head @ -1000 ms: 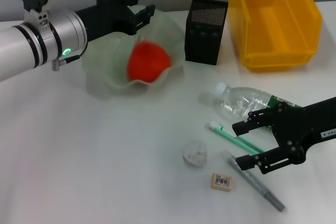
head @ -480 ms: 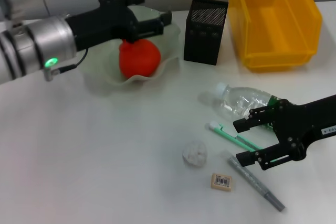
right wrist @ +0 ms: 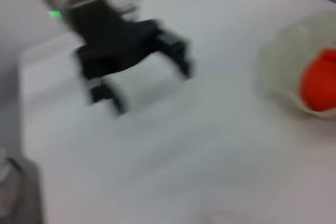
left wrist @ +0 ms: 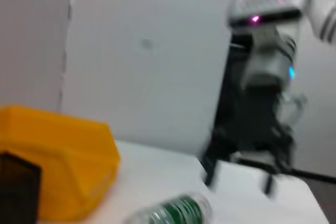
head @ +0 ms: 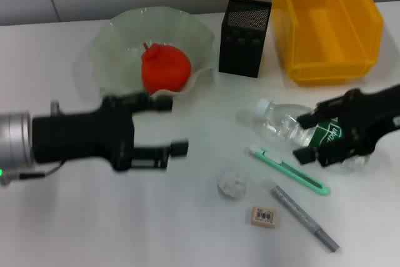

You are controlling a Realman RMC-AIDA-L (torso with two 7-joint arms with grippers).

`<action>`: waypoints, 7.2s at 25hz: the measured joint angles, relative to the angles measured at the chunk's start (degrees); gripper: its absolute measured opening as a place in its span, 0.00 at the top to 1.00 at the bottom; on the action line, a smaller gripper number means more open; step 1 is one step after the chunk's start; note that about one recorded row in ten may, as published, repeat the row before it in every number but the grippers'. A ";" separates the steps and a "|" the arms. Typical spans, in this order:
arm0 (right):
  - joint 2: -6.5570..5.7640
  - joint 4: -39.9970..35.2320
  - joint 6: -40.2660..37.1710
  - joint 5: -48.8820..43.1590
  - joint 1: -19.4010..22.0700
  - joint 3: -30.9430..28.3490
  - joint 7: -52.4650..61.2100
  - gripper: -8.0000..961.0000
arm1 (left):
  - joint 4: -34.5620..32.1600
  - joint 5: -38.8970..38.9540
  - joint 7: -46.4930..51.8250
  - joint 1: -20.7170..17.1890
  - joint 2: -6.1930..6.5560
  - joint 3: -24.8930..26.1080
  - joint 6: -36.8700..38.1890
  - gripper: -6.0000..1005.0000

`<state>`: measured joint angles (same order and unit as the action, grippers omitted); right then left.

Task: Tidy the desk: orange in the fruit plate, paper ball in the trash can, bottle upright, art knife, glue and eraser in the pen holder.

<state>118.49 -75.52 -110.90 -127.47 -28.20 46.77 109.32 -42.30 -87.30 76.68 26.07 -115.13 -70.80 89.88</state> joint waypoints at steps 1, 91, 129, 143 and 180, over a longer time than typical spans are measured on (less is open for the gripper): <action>-0.02 -2.35 -0.01 -1.62 -0.81 0.09 2.78 0.27 | 0.04 -1.04 -0.01 -0.49 -0.05 0.01 0.65 0.14; -1.59 -9.30 14.15 -37.96 -13.54 15.98 26.68 0.54 | 6.60 -12.36 -8.45 -5.05 -0.41 8.14 6.67 0.14; -0.98 -9.36 15.98 -30.81 -11.08 12.10 22.27 0.14 | 6.76 -11.99 -6.83 -5.04 -1.31 11.24 6.79 0.14; -0.33 -1.29 4.71 -35.72 -17.56 18.29 23.76 0.15 | 6.79 -11.91 -8.18 -5.46 -1.78 11.28 6.37 0.14; 0.88 22.00 24.18 -37.50 -20.93 28.04 23.36 0.16 | 7.41 -12.23 -8.30 -5.66 -2.49 11.38 4.38 0.14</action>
<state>119.37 -53.53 -86.72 -164.97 -49.13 74.80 132.68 -34.89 -99.53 68.37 20.41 -117.63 -59.42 94.26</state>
